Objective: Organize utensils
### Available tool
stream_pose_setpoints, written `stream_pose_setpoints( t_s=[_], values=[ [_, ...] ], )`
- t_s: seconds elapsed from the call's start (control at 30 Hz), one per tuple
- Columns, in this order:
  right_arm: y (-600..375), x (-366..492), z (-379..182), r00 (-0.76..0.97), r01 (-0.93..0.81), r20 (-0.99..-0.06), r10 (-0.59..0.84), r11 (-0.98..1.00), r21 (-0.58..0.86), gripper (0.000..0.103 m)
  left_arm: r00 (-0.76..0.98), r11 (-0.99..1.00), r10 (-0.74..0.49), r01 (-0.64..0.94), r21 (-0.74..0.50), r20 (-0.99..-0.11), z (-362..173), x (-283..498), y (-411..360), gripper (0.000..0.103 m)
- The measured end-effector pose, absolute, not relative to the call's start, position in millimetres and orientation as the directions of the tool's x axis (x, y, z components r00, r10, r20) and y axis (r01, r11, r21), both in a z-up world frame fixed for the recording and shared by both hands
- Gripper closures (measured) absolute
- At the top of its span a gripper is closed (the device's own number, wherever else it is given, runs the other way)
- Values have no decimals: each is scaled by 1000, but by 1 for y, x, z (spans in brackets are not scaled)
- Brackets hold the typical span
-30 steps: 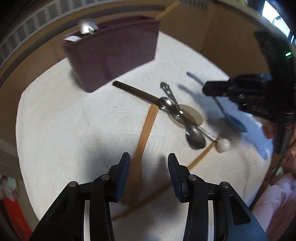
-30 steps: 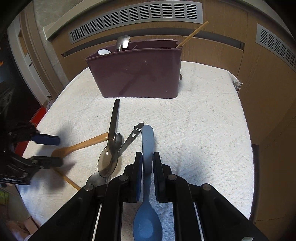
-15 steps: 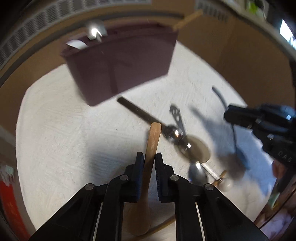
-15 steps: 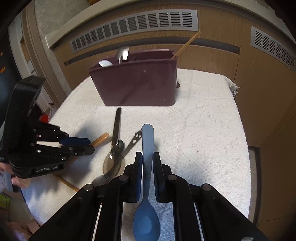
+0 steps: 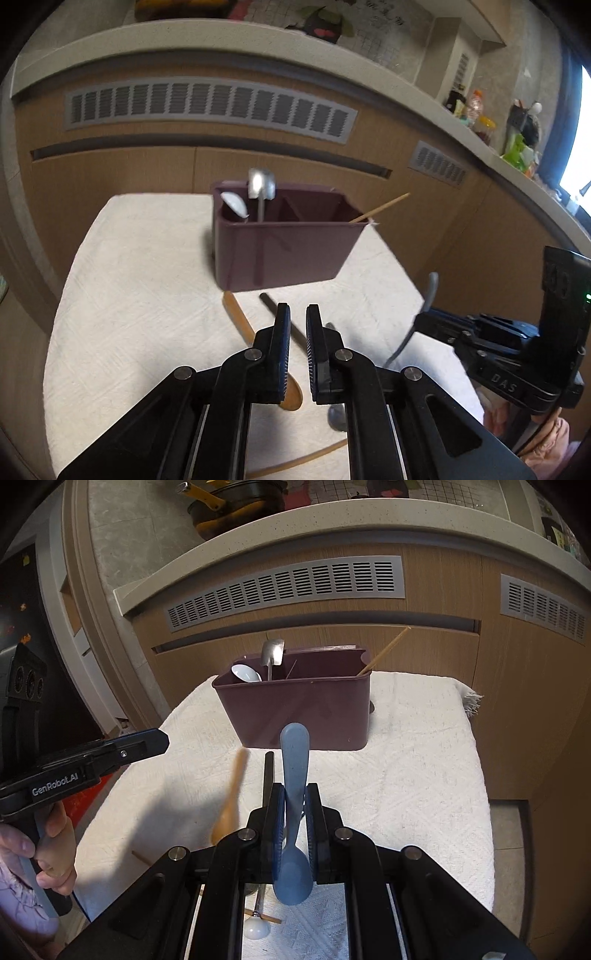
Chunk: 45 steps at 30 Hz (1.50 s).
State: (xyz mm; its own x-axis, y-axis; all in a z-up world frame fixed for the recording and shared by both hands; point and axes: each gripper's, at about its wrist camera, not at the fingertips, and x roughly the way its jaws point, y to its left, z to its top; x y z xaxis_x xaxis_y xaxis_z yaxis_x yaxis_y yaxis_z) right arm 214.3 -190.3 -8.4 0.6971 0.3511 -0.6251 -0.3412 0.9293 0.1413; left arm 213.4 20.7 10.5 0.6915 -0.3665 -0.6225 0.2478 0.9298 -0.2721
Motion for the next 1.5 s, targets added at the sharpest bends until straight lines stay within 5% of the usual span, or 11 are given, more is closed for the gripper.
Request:
stream_pose_setpoints(
  t_s=[0.2,0.33,0.53,0.83,1.03,1.13,1.4,1.5],
  values=[
    [-195,217,-12,698,-323,-634,334,936,138,93,548,948,-317,148,-283,-774,-38,235,25,88],
    [-197,217,-12,697,-324,-634,336,936,140,93,464,944,-324,104,-312,-825,-63,239,19,56],
    [-198,217,-13,703,-321,-629,332,937,136,93,435,971,-235,62,-232,-869,-76,242,-2,45],
    [-205,215,-14,716,-307,-621,318,943,129,92,593,986,-104,164,-6,-798,-81,188,-39,45],
    [-205,217,-16,718,-295,-620,318,945,142,92,622,992,-85,122,-10,-778,-93,199,-40,45],
    [-204,216,-16,722,-294,-619,310,947,131,92,640,990,-95,139,-6,-762,-92,203,-42,67],
    [-199,212,-9,737,-290,-608,295,951,109,93,788,987,-98,153,40,-608,-36,180,-27,71],
    [-194,207,2,762,-295,-582,284,952,78,93,841,986,-116,163,43,-529,-7,169,-16,81]
  ],
)
